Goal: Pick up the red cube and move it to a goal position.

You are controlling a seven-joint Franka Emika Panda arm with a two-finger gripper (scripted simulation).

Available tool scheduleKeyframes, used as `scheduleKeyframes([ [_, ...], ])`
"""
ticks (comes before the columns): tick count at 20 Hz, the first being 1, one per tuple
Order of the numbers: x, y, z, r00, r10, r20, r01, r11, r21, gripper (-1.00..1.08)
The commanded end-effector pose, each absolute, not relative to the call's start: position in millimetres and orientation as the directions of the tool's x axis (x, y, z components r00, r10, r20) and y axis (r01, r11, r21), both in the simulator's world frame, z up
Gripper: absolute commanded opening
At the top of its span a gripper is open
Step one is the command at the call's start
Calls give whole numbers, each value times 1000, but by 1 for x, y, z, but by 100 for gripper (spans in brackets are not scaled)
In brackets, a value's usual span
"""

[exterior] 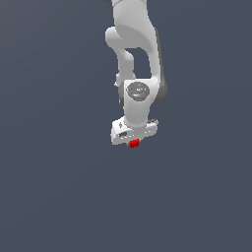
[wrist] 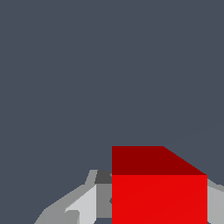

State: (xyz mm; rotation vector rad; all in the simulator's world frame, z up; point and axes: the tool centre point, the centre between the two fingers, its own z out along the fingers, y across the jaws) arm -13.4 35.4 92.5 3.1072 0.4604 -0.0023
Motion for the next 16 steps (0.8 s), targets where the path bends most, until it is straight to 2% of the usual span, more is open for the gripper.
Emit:
scheduleKeyframes([
  [1, -28, 29, 108, 957, 290, 0, 290, -957, 1, -100],
  [9, -70, 9, 150, 957, 290, 0, 290, -957, 1, -100],
  [16, -91, -2, 174, 957, 290, 0, 290, -957, 0, -100],
])
